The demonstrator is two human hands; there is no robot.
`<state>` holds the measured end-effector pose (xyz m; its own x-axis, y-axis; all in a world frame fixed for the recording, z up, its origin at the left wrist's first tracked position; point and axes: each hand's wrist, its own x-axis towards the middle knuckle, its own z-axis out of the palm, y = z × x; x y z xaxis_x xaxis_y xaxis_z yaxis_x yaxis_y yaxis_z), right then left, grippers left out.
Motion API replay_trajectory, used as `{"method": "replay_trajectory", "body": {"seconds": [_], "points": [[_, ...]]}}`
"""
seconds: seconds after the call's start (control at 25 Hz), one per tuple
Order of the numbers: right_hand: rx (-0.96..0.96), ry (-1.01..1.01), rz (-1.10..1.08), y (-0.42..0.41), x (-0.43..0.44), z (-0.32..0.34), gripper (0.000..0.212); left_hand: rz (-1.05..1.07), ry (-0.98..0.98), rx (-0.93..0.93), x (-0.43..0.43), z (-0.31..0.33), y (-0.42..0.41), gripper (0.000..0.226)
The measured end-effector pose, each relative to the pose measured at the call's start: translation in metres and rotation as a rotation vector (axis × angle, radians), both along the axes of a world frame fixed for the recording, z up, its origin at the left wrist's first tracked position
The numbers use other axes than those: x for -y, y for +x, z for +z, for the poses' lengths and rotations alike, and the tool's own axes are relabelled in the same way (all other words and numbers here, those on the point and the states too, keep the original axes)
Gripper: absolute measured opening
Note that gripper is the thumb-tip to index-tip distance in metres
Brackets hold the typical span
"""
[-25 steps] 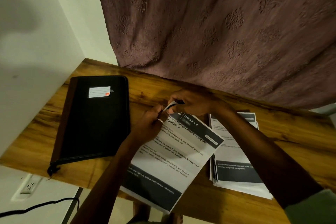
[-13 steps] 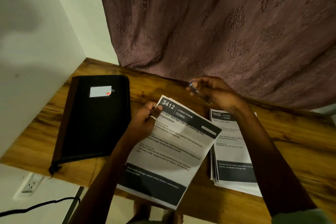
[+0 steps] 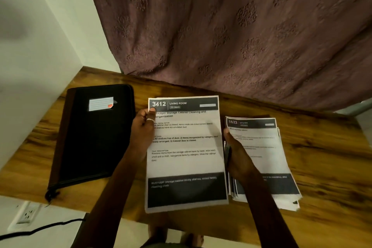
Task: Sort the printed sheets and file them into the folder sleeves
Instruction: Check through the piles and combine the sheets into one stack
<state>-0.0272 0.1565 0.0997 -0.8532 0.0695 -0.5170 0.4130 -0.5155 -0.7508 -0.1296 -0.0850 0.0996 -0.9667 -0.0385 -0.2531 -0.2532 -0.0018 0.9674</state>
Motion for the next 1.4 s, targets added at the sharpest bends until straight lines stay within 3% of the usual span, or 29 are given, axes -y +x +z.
{"method": "replay_trajectory", "body": {"seconds": [0.2,0.4,0.68,0.84,0.92,1.04,1.2,1.32,1.4], "points": [[0.027,0.429,-0.064,0.014,-0.010,-0.006,0.030,0.010,-0.040,0.132,-0.026,-0.009,-0.001,0.029],[0.069,0.535,-0.151,0.031,-0.057,-0.009,0.026,-0.322,-0.074,0.288,-0.071,-0.035,0.044,0.027],[0.157,0.831,-0.211,0.039,-0.139,-0.041,0.032,-0.388,-0.172,0.236,-0.147,-0.055,0.063,0.036],[0.212,0.821,-0.201,0.043,-0.187,-0.066,0.039,-0.376,-0.252,0.197,-0.201,-0.062,0.069,0.039],[0.224,0.809,-0.184,0.049,-0.210,-0.076,0.031,-0.374,-0.307,0.162,-0.224,-0.068,0.073,0.039],[0.176,0.887,-0.193,0.051,-0.232,-0.087,0.018,-0.357,-0.446,0.096,-0.247,-0.080,0.079,0.042],[0.210,1.226,-0.236,0.056,-0.249,-0.112,0.017,-0.365,-0.778,-0.005,-0.255,-0.096,0.086,0.053],[0.302,1.256,-0.189,0.062,-0.258,-0.127,0.030,-0.366,-0.828,0.018,-0.257,-0.100,0.088,0.059],[0.364,1.293,-0.133,0.058,-0.260,-0.130,0.023,-0.368,-0.817,0.053,-0.261,-0.104,0.087,0.061]]}}
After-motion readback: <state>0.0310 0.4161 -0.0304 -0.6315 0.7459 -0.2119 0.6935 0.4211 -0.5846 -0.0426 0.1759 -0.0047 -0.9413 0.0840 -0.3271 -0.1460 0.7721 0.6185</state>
